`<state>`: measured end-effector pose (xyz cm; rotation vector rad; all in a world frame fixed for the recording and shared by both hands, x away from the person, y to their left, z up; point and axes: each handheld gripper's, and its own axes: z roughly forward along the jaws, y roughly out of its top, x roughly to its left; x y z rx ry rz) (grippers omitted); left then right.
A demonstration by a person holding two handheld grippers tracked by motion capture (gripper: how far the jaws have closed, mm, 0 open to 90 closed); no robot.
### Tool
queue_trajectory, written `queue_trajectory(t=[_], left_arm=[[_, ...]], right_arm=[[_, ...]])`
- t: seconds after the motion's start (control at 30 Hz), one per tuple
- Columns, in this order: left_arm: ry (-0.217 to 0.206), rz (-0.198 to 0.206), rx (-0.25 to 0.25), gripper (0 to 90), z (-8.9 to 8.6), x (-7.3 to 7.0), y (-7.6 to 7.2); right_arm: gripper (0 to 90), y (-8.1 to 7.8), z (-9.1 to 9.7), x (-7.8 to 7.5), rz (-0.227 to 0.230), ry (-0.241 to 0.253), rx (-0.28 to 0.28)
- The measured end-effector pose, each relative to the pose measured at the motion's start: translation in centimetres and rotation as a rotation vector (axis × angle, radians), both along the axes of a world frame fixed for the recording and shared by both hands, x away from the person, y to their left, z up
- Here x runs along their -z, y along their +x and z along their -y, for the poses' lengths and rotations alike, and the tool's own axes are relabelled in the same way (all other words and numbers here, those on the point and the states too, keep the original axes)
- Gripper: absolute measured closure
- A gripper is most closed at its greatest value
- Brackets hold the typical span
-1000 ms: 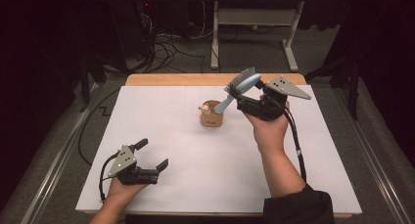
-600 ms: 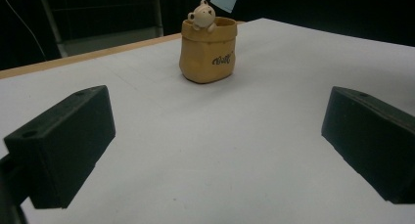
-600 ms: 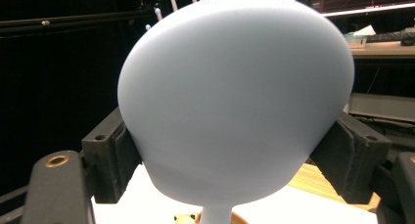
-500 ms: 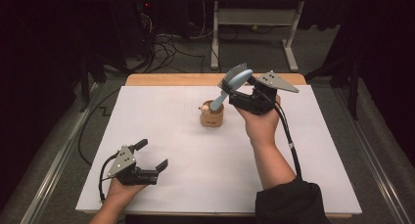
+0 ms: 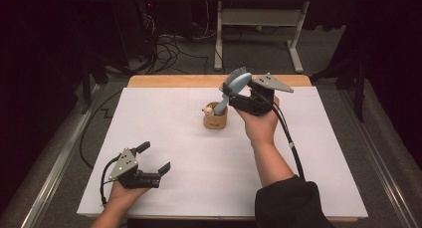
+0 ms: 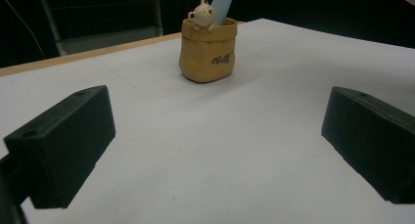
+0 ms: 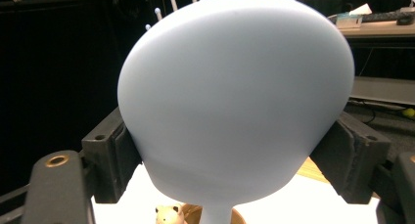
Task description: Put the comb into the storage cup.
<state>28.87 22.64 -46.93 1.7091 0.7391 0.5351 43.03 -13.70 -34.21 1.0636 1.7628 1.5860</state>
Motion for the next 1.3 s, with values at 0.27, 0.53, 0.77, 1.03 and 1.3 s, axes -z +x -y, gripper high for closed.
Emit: queue_trajectory(t=[0.27,0.53,0.77,1.03,1.3], left_arm=[[0.002,-0.003,0.002,0.1,0.1,0.1,0.0],[-0.002,-0.006,0.003,0.1,0.0,0.1,0.1],[0.0,-0.007,0.006,0.4,0.1,0.2,0.1],[0.0,-0.008,0.007,0.4,0.1,0.2,0.1],[0.0,-0.004,0.009,0.4,0.2,0.2,0.0]], right_arm=[[20.6,0.6,-0.8,1.1,-0.014,-0.005,-0.01],[20.6,1.3,-1.6,1.8,-0.028,0.0,-0.011],[20.6,1.7,-2.1,2.4,-0.032,-0.009,-0.021],[20.6,1.8,-2.5,2.8,-0.03,-0.032,-0.026],[20.6,1.9,-2.8,3.3,-0.033,-0.035,-0.027]])
